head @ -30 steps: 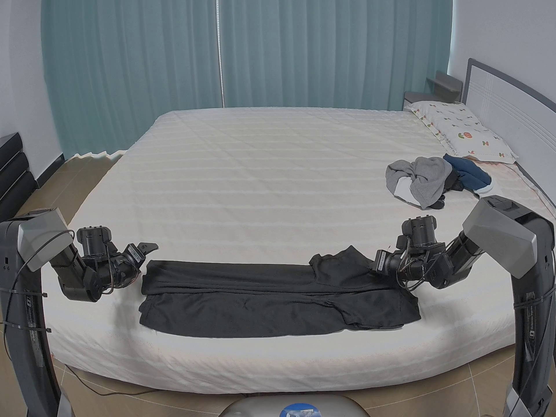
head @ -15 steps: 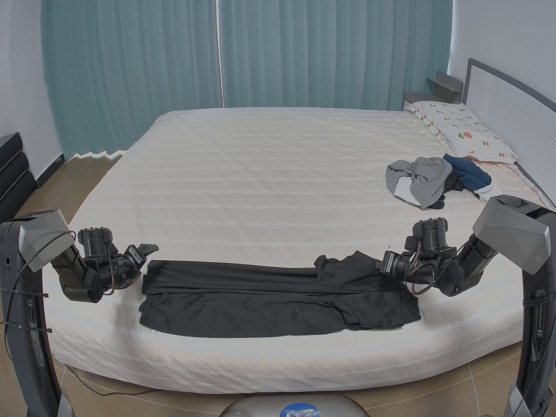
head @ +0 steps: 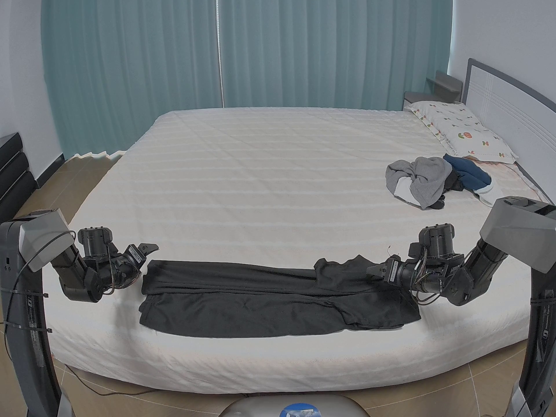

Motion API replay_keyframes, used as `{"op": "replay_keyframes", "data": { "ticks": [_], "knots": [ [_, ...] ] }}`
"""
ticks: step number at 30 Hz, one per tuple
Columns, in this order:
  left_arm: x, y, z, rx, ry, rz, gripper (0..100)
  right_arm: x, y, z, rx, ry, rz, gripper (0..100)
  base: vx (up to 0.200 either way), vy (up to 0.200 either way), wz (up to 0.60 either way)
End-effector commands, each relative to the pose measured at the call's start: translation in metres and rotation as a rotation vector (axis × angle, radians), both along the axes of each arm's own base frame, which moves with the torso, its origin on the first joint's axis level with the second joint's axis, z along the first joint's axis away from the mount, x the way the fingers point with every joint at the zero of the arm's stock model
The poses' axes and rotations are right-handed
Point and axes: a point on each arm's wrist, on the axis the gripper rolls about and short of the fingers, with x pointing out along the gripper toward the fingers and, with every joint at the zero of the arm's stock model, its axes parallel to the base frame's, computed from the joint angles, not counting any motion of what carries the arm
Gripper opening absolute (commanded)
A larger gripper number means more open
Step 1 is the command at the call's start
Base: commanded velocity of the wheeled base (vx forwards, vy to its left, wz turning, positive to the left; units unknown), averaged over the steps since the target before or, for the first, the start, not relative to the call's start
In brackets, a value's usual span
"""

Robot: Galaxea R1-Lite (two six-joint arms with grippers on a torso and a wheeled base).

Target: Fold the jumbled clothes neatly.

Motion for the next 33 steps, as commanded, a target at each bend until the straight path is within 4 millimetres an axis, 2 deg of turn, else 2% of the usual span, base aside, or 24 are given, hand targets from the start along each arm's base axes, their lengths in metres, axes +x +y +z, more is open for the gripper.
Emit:
{"op": "replay_keyframes", "data": {
  "ticks": [1, 5, 8, 11, 15, 19, 21, 25, 33],
  "knots": [
    [0.0, 0.001, 0.003, 0.0, -0.007, 0.002, 100, -0.011, -0.002, 0.021, 0.023, -0.021, 0.014, 100, 0.0, 0.0, 0.0],
    [-0.004, -0.001, 0.038, 0.019, -0.048, 0.027, 100, -0.015, 0.0, 0.044, 0.079, -0.049, -0.03, 100, 0.0, 0.0, 0.0],
    [-0.007, -0.006, 0.056, 0.039, -0.004, 0.057, 100, -0.02, 0.011, 0.059, 0.152, -0.009, -0.099, 100, 0.0, 0.0, 0.0],
    [-0.004, -0.008, 0.065, 0.053, 0.049, 0.072, 100, -0.02, 0.024, 0.068, 0.18, 0.064, -0.162, 100, 0.0, 0.0, 0.0],
    [-0.002, -0.014, 0.06, 0.084, 0.124, 0.106, 100, -0.019, 0.04, 0.073, 0.225, 0.137, -0.216, 100, 0.0, 0.0, 0.0],
    [-0.015, -0.019, 0.045, 0.106, 0.197, 0.126, 100, -0.019, 0.046, 0.069, 0.235, 0.158, -0.217, 100, 0.0, 0.0, 0.0],
    [-0.031, -0.022, 0.032, 0.1, 0.254, 0.118, 100, -0.018, 0.048, 0.062, 0.229, 0.172, -0.219, 100, 0.0, 0.0, 0.0],
    [-0.043, -0.026, 0.023, 0.092, 0.277, 0.112, 100, -0.017, 0.048, 0.059, 0.223, 0.174, -0.228, 100, 0.0, 0.0, 0.0],
    [-0.043, -0.039, 0.023, 0.074, 0.24, 0.1, 100, -0.016, 0.047, 0.054, 0.239, 0.193, -0.254, 100, 0.0, 0.0, 0.0]
  ]
}}
